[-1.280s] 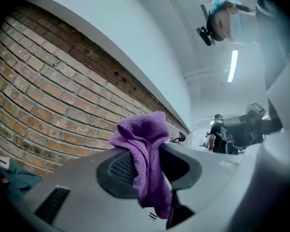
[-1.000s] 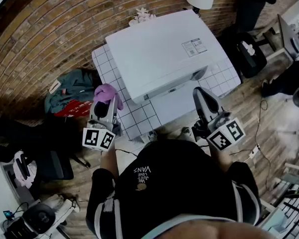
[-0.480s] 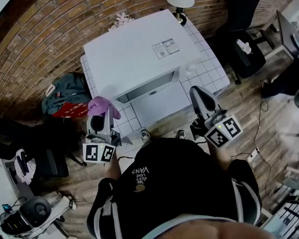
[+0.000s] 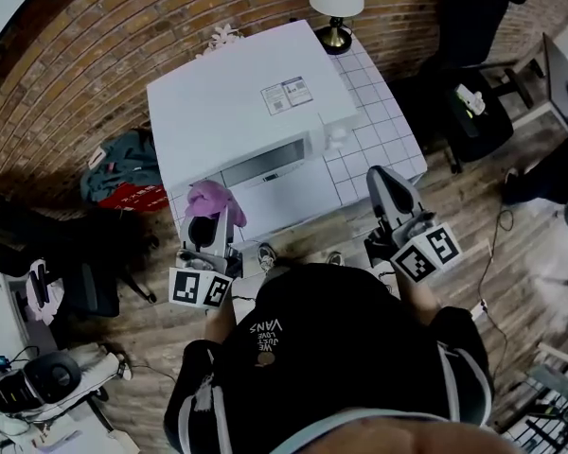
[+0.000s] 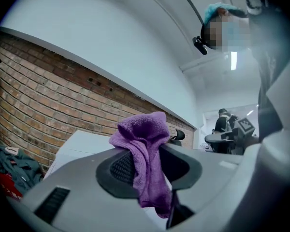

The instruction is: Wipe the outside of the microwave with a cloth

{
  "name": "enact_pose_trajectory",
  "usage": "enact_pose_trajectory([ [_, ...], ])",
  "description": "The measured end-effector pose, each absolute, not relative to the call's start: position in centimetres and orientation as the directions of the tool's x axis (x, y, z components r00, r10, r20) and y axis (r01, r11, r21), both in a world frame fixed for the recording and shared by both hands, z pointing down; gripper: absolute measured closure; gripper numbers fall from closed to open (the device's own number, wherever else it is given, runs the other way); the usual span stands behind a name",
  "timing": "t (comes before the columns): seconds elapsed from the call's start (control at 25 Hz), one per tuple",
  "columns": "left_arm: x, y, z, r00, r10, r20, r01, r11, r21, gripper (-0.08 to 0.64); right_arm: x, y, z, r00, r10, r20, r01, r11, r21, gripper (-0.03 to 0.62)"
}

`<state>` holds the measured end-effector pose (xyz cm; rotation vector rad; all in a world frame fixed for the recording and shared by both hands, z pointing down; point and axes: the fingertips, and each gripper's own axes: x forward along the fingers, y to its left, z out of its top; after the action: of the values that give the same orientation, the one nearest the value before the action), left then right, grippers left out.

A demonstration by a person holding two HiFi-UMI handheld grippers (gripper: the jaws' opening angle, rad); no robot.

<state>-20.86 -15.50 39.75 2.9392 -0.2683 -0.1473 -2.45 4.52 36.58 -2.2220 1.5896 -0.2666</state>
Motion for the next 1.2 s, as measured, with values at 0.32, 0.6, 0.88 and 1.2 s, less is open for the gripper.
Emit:
enact_pose_trajectory([
  [0.32, -15.2, -8.4, 40.4, 0.99, -0.119, -0.078, -0.102, -0.975, 0.199, 0.428, 0.4, 11.1, 37.7, 0.351, -0.935, -0.059, -0.858, -0.296, -0.42, 0.592],
  [0.6, -7.4, -1.7, 41.3, 0.995, 0.07, -0.074, 0.085, -0.971, 0.225, 0.428, 3.9, 17.7, 38.5, 0.458, -0.887, -0.051, -0.816, -0.397, -0.42, 0.592],
  [0.88, 1.8, 2.9, 42.2, 0.972, 0.218, -0.083, 0.232, -0.944, 0.235, 0.428, 9.1, 21.3, 39.6, 0.527, -0.849, -0.023, -0.777, -0.471, -0.416, 0.592],
  [1.2, 13.3, 6.6, 41.1, 0.95, 0.283, -0.132, 0.309, -0.914, 0.264, 0.428, 17.8, 22.7, 38.2, 0.513, -0.859, 0.006, -0.787, -0.473, -0.395, 0.592],
])
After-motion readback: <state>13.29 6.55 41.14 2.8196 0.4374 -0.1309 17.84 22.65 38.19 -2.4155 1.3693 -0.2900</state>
